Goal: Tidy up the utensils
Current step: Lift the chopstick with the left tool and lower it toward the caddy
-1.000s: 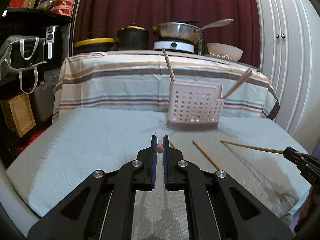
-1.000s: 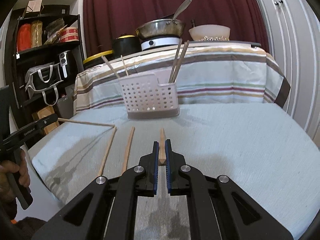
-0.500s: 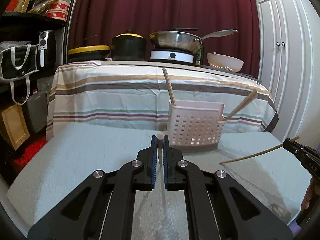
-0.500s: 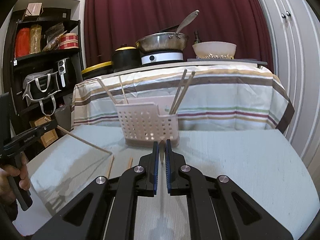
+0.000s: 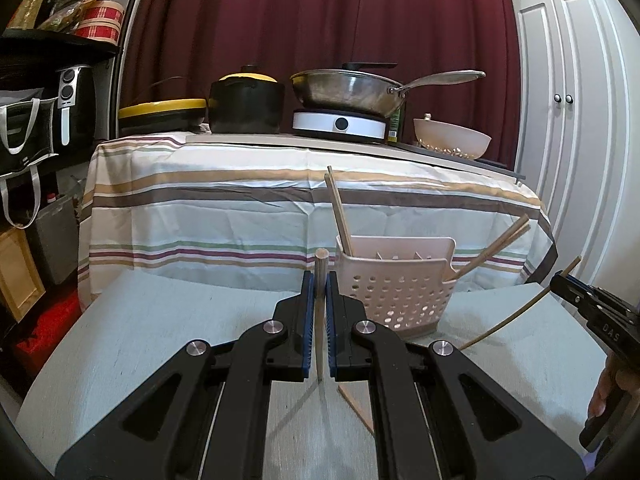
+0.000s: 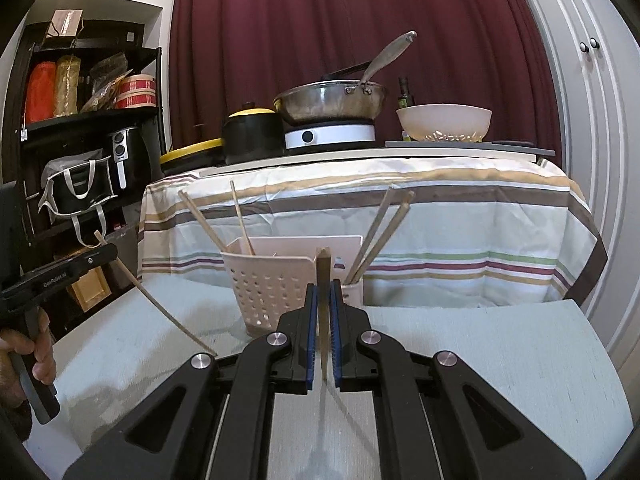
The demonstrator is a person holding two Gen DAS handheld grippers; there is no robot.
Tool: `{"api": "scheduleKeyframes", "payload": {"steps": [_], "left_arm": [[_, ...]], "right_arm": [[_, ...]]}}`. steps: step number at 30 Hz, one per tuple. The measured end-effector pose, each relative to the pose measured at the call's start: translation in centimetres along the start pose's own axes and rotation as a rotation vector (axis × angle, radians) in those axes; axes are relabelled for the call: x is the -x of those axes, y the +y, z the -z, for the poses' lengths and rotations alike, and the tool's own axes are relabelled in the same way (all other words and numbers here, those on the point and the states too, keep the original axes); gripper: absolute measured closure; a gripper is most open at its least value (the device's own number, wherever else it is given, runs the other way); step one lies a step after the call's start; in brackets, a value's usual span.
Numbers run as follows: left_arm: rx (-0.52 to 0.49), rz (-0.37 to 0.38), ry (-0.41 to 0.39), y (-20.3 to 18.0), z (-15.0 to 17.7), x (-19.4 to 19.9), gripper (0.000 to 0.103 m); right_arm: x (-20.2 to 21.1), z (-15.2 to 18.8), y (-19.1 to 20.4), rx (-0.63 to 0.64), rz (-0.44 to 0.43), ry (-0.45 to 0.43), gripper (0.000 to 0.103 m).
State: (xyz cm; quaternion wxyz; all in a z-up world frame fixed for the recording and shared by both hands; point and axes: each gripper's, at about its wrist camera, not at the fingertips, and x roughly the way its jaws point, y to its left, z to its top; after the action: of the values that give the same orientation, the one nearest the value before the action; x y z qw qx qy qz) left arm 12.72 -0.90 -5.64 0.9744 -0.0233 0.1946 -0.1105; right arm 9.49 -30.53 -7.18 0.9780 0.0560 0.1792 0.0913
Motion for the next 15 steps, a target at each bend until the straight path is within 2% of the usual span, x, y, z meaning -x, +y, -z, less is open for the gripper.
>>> {"api": "scheduleKeyframes", "payload": {"steps": [9, 15], "left_arm": [[0.013, 0.03, 0.002, 0.0, -1.0, -0.8, 0.097], [0.024, 0.071, -0.021, -0.2, -2.8, 0.3, 0.097]], "right_arm": [[-0.8, -1.1, 0.0, -0.006, -0.008, -0.002, 0.096], [0.1, -3.0, 0.1, -0.024, -0.038, -0.032, 0.096]]}}
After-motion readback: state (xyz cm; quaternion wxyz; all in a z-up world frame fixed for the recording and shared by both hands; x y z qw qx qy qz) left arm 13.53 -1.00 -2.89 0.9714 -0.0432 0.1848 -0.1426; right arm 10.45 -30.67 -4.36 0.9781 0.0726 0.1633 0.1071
